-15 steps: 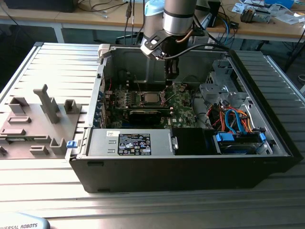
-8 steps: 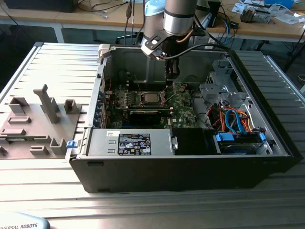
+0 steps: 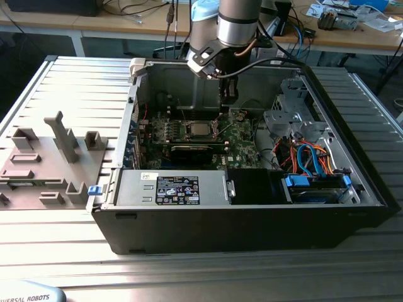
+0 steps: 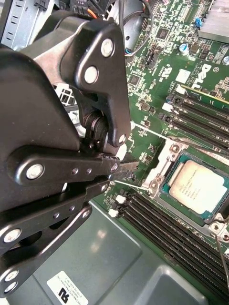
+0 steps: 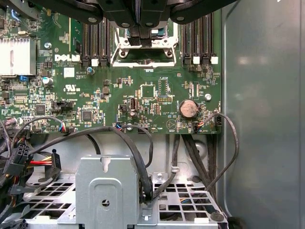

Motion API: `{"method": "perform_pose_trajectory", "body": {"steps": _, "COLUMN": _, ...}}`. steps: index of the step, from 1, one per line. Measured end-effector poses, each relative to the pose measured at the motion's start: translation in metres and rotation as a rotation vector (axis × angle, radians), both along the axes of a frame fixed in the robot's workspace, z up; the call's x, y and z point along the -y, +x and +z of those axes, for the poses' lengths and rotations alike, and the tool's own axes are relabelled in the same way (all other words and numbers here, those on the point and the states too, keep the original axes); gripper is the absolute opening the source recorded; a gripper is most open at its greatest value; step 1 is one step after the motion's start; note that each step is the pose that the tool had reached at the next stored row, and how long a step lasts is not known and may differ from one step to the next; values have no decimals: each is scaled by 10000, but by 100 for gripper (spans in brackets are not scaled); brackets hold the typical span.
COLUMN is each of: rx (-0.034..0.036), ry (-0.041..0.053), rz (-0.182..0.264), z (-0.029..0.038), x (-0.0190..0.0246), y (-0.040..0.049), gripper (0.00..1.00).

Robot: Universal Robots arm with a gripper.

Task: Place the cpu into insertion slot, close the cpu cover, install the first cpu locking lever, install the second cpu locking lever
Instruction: 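Close the cpu cover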

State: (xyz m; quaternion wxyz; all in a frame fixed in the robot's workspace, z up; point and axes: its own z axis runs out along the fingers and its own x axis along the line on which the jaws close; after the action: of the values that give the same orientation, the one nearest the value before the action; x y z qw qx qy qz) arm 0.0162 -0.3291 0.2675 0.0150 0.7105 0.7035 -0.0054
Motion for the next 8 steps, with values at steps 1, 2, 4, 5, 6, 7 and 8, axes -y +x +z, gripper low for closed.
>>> {"method": "perform_pose_trajectory", "body": {"steps": 1, "rx": 0, "ry": 0, "rz": 0, "z": 0, "x": 0, "y": 2, "gripper": 11}}
{"method": "perform_pose_trajectory", "body": {"steps": 2, "rx": 0, "ry": 0, "rz": 0, "z": 0, "x": 0, "y": 6, "gripper": 11}}
{"method": "perform_pose_trajectory", "body": {"steps": 4, "rx": 0, "ry": 0, "rz": 0, "z": 0, "x": 0, "y": 14, "gripper": 11}}
{"method": "perform_pose_trajectory", "body": {"steps": 5, "rx": 0, "ry": 0, "rz": -1, "z": 0, "x": 0, "y": 20, "gripper": 11}}
{"method": "perform_pose_trajectory", "body": {"steps": 6, "rx": 0, "ry": 0, "rz": 0, "z": 0, "x": 0, "y": 29, "gripper": 11}}
{"method": "perform_pose_trajectory", "body": {"steps": 7, "rx": 0, "ry": 0, "rz": 0, "z": 0, "x": 0, "y": 37, "gripper": 11}}
{"method": "perform_pose_trajectory", "body": {"steps": 8, "rx": 0, "ry": 0, "rz": -1, "z": 0, "x": 0, "y": 43, "gripper": 11}}
